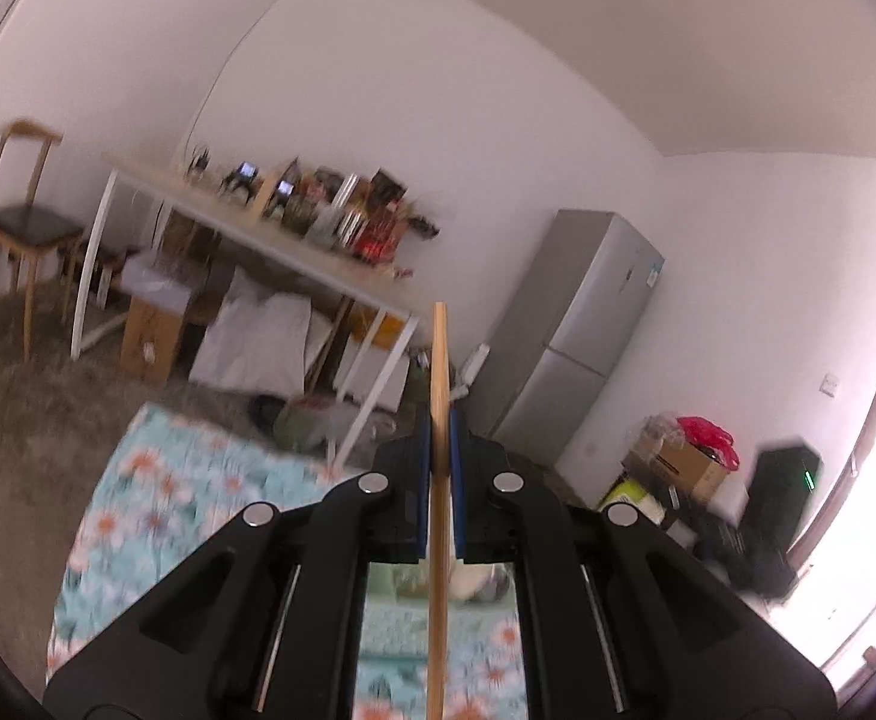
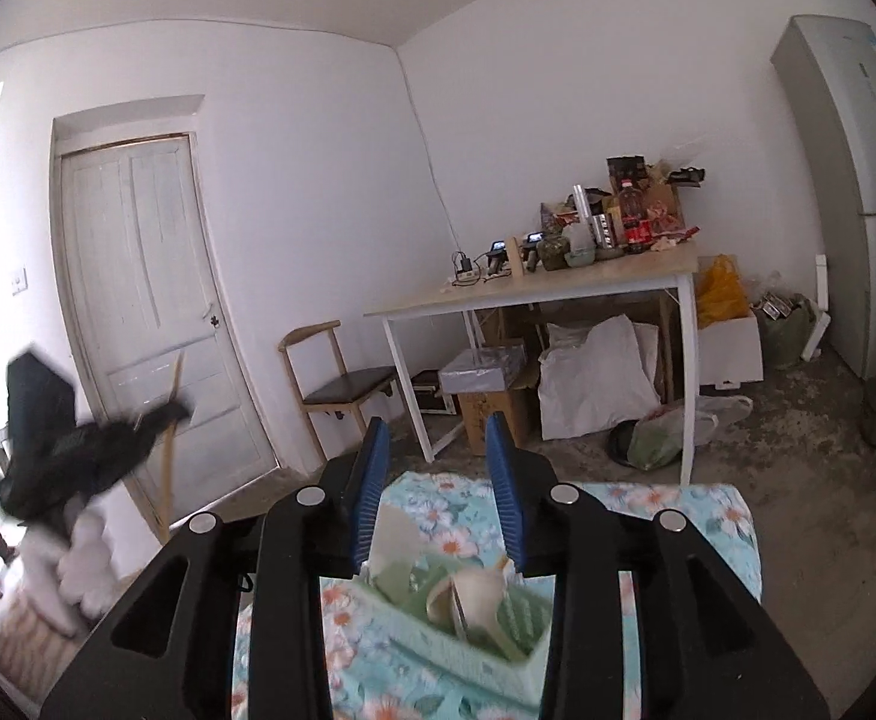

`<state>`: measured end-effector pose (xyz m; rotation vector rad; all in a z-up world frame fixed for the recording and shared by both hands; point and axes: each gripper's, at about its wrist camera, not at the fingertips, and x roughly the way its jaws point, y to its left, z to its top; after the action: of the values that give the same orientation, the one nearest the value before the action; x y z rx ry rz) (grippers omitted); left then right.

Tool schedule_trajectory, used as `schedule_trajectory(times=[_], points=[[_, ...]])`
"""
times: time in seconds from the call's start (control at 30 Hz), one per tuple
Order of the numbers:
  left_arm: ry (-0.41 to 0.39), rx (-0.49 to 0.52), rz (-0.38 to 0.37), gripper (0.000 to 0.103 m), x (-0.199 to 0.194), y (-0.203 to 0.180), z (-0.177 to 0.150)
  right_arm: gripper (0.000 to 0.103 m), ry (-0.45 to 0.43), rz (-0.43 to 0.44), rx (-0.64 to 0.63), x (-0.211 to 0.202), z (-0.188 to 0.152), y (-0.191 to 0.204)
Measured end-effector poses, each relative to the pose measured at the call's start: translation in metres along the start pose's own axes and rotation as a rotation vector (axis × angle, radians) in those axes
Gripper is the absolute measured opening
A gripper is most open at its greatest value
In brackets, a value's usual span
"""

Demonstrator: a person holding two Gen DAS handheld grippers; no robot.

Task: Organize utensils
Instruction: 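Lower the chopstick into the green caddy and open the left tool, then move the left tool back down to the loose chopsticks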

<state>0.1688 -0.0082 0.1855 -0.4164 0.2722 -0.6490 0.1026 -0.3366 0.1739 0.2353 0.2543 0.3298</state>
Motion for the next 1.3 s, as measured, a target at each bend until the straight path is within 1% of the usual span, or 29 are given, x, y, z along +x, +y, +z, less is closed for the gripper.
schedule_trajectory(times=[0.1,0.17,0.3,0.43,0.6,0.67,0.73,0.83,0.93,0.97,1.0,1.13,1.2,1.23,1.3], points=[[-0.057,0.017,-0.008,0.005,0.018,-0.013,0.015,0.034,0.009,-0.001,0.032,-0.017,-0.016,-0.005],[-0.095,0.035,0.005,0.005,0.034,-0.022,0.021,0.034,0.017,0.004,0.061,-0.023,-0.026,-0.009],[-0.117,0.058,0.033,0.005,0.068,-0.035,0.023,0.034,0.049,0.008,0.126,-0.027,-0.049,-0.021],[-0.103,0.080,0.045,0.005,0.108,-0.045,0.014,0.034,0.077,0.014,0.190,-0.024,-0.066,-0.035],[-0.098,0.126,0.057,0.005,0.140,-0.049,0.002,0.034,0.104,0.000,0.229,-0.023,-0.081,-0.051],[-0.103,0.156,0.075,0.005,0.156,-0.051,-0.004,0.034,0.114,-0.005,0.236,-0.022,-0.085,-0.056],[-0.088,0.168,0.089,0.005,0.170,-0.049,-0.012,0.034,0.121,-0.010,0.248,-0.022,-0.088,-0.062],[-0.031,0.183,0.122,0.005,0.188,-0.043,-0.028,0.034,0.127,-0.018,0.267,-0.020,-0.092,-0.069],[0.009,0.163,0.129,0.006,0.192,-0.034,-0.042,0.034,0.136,-0.025,0.276,-0.018,-0.097,-0.073],[0.016,0.160,0.131,0.009,0.191,-0.031,-0.045,0.034,0.140,-0.027,0.279,-0.018,-0.098,-0.074],[0.021,0.158,0.133,0.016,0.189,-0.030,-0.046,0.034,0.144,-0.028,0.283,-0.017,-0.099,-0.075],[0.021,0.157,0.133,0.024,0.174,-0.022,-0.045,0.034,0.151,-0.029,0.284,-0.016,-0.100,-0.074],[0.019,0.156,0.132,0.033,0.163,-0.020,-0.043,0.034,0.149,-0.030,0.279,-0.017,-0.101,-0.071],[0.016,0.153,0.133,0.035,0.154,-0.020,-0.042,0.035,0.149,-0.030,0.277,-0.018,-0.101,-0.068],[0.013,0.148,0.138,0.046,0.140,-0.019,-0.041,0.045,0.151,-0.032,0.280,-0.019,-0.103,-0.066]])
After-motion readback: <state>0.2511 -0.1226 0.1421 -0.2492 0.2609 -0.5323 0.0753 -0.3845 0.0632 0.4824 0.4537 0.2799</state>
